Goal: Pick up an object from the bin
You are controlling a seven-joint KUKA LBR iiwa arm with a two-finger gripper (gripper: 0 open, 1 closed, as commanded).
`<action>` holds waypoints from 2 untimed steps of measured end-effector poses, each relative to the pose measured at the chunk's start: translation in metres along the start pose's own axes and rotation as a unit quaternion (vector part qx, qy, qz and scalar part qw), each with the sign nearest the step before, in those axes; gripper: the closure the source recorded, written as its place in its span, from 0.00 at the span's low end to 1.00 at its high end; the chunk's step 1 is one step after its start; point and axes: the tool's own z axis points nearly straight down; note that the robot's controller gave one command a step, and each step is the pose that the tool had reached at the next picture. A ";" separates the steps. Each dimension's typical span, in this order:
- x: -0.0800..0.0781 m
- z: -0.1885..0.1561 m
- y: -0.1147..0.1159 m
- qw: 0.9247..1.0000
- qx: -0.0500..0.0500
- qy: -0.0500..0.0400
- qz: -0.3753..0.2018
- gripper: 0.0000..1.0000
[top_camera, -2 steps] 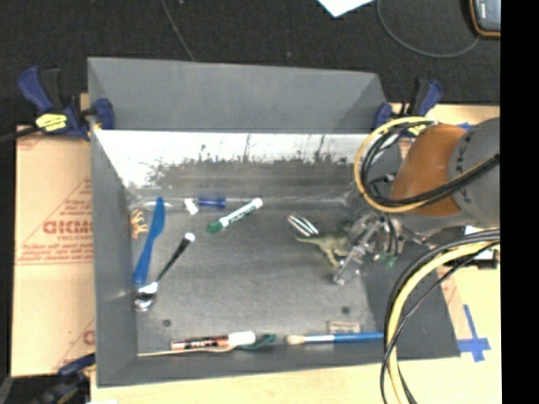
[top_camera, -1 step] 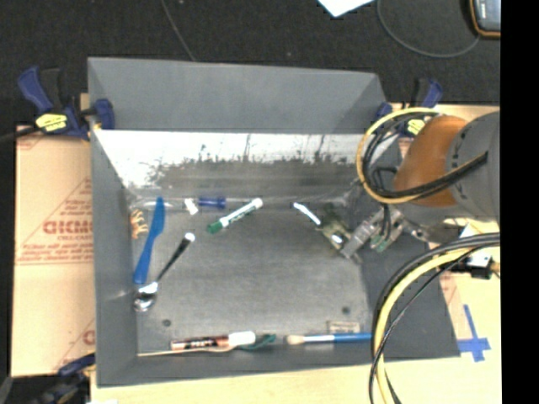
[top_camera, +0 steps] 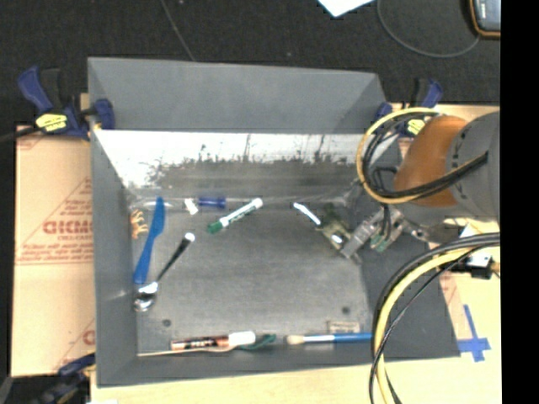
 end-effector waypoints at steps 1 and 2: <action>0.000 -0.008 -0.002 1.000 0.001 0.000 -0.001 1.00; -0.001 -0.047 -0.002 1.000 0.002 0.001 -0.003 1.00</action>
Offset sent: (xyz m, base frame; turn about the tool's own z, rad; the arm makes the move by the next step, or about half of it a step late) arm -0.0007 -0.0001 0.0612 -0.0015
